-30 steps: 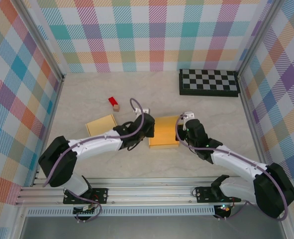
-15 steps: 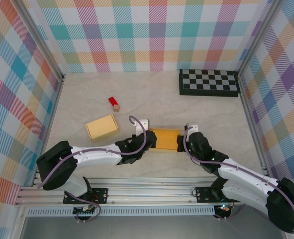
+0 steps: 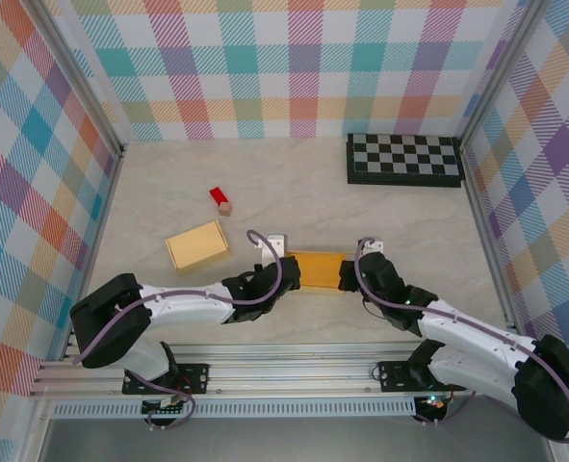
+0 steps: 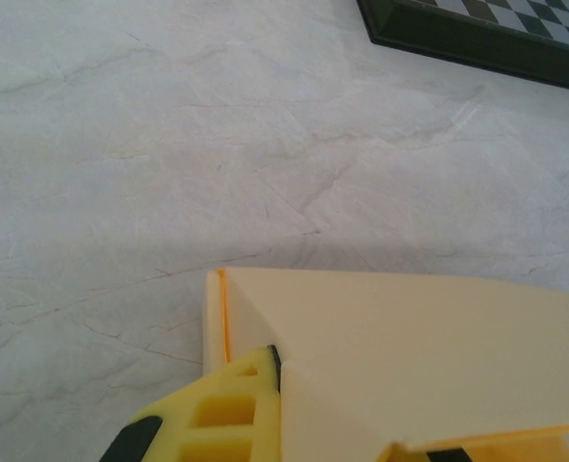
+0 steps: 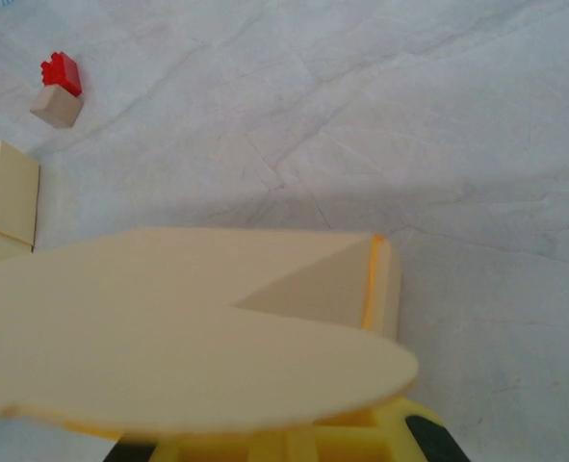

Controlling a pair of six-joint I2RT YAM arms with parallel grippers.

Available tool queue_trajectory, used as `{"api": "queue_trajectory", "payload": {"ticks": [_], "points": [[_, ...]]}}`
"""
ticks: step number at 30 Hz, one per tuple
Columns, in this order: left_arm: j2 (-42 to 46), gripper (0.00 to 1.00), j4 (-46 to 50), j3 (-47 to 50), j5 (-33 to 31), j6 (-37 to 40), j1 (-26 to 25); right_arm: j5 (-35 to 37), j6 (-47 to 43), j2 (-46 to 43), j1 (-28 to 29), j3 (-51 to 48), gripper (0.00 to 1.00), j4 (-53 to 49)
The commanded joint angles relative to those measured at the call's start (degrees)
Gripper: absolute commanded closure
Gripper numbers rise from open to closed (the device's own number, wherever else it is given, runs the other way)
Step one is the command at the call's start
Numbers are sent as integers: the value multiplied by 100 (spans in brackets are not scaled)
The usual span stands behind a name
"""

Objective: Fold the paper box

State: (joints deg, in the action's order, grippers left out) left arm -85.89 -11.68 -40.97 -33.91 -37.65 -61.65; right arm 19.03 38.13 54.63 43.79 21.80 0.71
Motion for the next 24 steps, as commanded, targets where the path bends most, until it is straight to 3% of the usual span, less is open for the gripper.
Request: {"api": "queue_trajectory", "payload": {"ticks": [1, 6, 8, 12, 16, 24], "points": [[-213, 100, 558, 376, 290, -12, -87, 170, 317, 76, 101, -435, 100, -845], [-387, 100, 779, 472, 383, -194, -110, 350, 305, -128, 138, -578, 100, -1105], [-341, 95, 923, 517, 359, -348, -111, 416, 344, -249, 146, -628, 100, -1194], [147, 59, 1487, 419, 315, -441, -110, 587, 294, -500, 151, -608, 100, -1421], [830, 63, 1868, 357, 356, -231, -115, 621, 197, -635, 147, -493, 96, -1660], [1745, 63, 2813, 124, 484, 63, -111, 550, -526, -1217, 147, 359, 86, -2534]]}}
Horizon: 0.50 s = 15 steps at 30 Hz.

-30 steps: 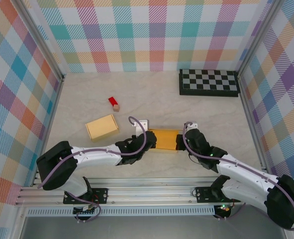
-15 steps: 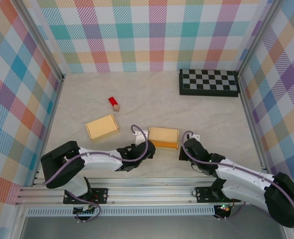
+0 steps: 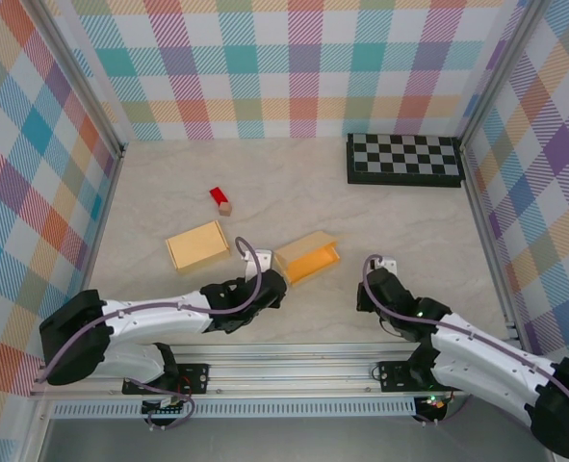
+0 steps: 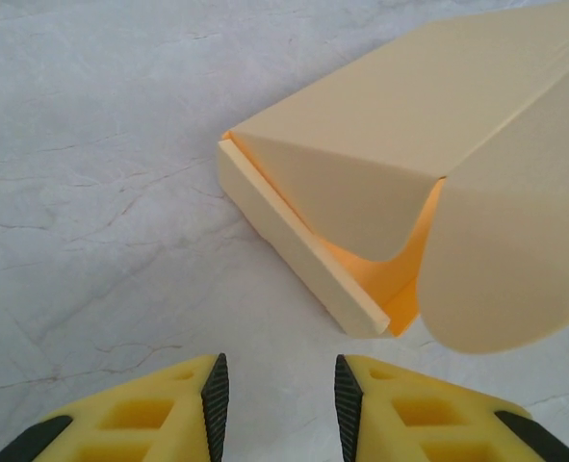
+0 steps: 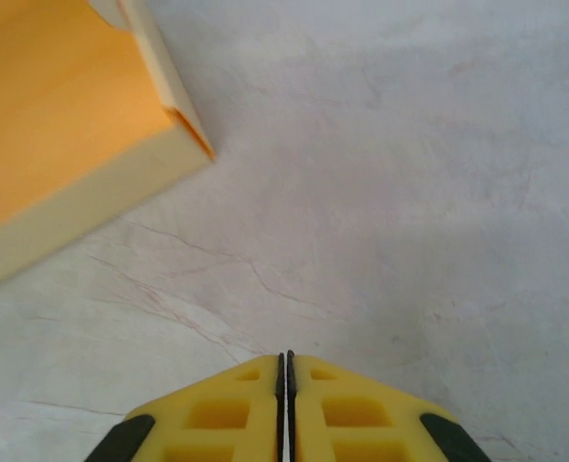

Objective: Fold the paper box

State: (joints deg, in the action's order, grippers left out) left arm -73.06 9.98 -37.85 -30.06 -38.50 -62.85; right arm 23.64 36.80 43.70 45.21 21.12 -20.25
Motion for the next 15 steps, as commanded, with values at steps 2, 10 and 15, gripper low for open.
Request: {"api": "queue_trajectory", "payload": {"ticks": [2, 10, 15], "points": [[891, 63, 1111, -356, 143, 142, 10, 81, -602, -125, 6, 671, 85, -580], [1522, 66, 1891, -1473, -292, 541, 55, -154, -1780, 666, 5, 2340, 78, -690], [355, 67, 1525, -2230, -75, 897, 256, -509, -2506, 1900, -10, 3400, 75, -463]]}}
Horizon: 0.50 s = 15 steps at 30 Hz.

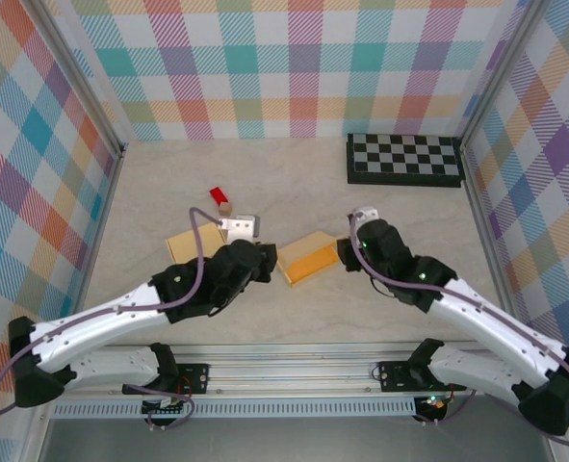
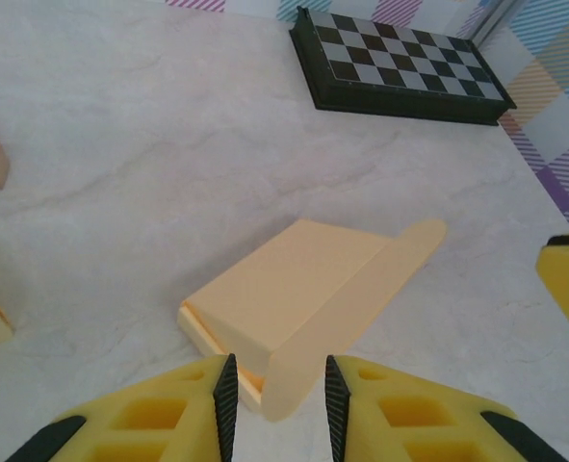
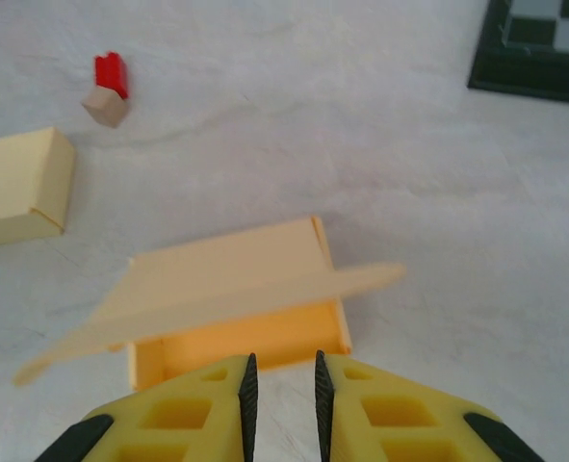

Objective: Fold the paper box

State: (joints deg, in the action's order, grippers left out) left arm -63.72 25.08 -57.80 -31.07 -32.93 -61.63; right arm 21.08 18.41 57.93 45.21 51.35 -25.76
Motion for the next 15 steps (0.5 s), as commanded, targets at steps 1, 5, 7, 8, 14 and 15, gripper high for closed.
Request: {"api": "queue_trajectory", "payload": {"ticks": [1, 5, 7, 8, 14, 15], "points": [[-818, 68, -44, -345, 81, 383, 216, -266, -719, 719, -36, 544, 74, 121], [-1470, 69, -532, -359, 646, 420, 503, -775, -632, 1380, -329, 812, 75, 406], [-1728, 69, -806, -282, 909, 425, 538, -921, -626, 1611, -402, 807, 75, 547], [-1849, 69, -864, -239, 1012, 436, 538, -981, -620, 1737, -429, 791, 75, 595], [-2349, 71, -1654, 201, 1337, 335, 537, -1260, -374, 2139, -488, 296, 76, 986], [-2407, 71, -1745, 323, 1327, 311, 538, -1283, -300, 2143, -487, 157, 76, 1040]]}}
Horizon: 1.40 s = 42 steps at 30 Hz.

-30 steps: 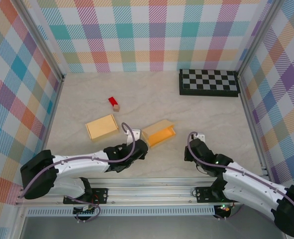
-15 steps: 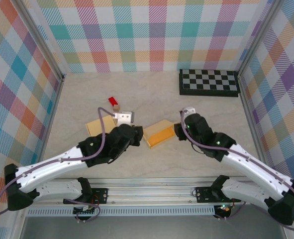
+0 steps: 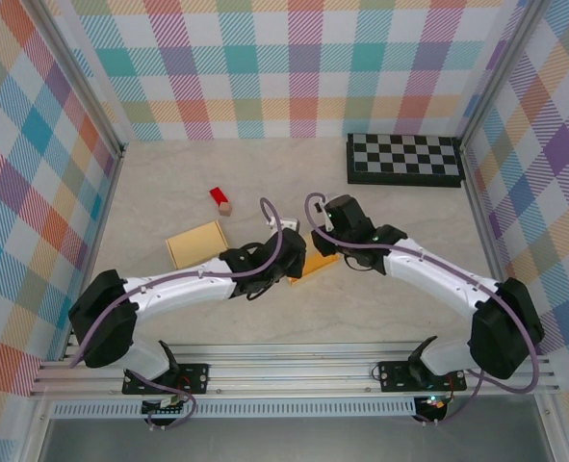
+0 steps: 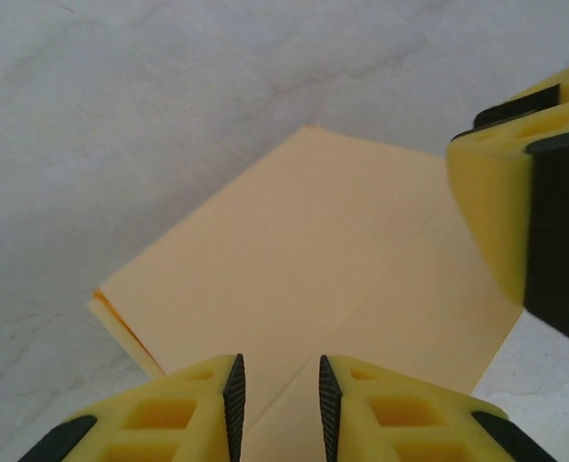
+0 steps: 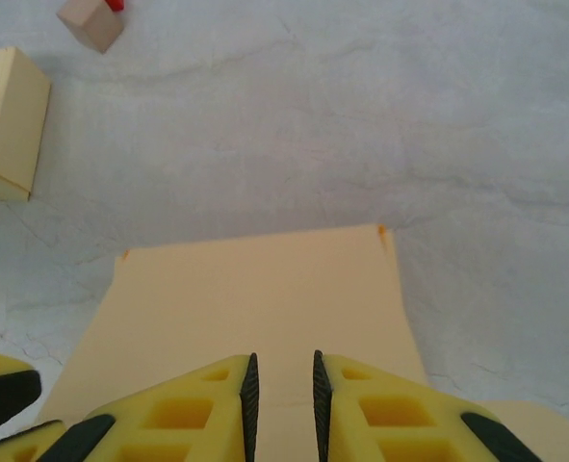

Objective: Fold the paper box

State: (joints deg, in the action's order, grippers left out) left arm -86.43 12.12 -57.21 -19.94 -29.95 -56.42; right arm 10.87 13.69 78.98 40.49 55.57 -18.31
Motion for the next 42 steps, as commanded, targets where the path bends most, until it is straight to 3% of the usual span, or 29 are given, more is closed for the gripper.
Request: {"api": "queue_trajectory", "payload": {"ticks": [1, 9, 17, 28, 35, 42], "points": [[-181, 71, -508, 356, 213, -7, 17, -297, 238, 39, -15, -402, 76, 355], [-773, 73, -860, 826, 257, -257, 47, -402, 788, 172, -23, -1552, 76, 1038], [-1264, 74, -754, 708, 247, -521, 319, -425, 892, 679, -94, -1593, 76, 1167], [-292, 70, 202, -15, 168, -18, 661, -374, 452, 22, -238, -434, 68, 42], [-539, 70, 285, -549, 594, 190, 1098, -770, 141, 837, -605, 454, 68, -11], [-1405, 70, 554, -1359, 986, 322, 1248, -958, 73, 1830, -886, 1061, 69, -86]]}}
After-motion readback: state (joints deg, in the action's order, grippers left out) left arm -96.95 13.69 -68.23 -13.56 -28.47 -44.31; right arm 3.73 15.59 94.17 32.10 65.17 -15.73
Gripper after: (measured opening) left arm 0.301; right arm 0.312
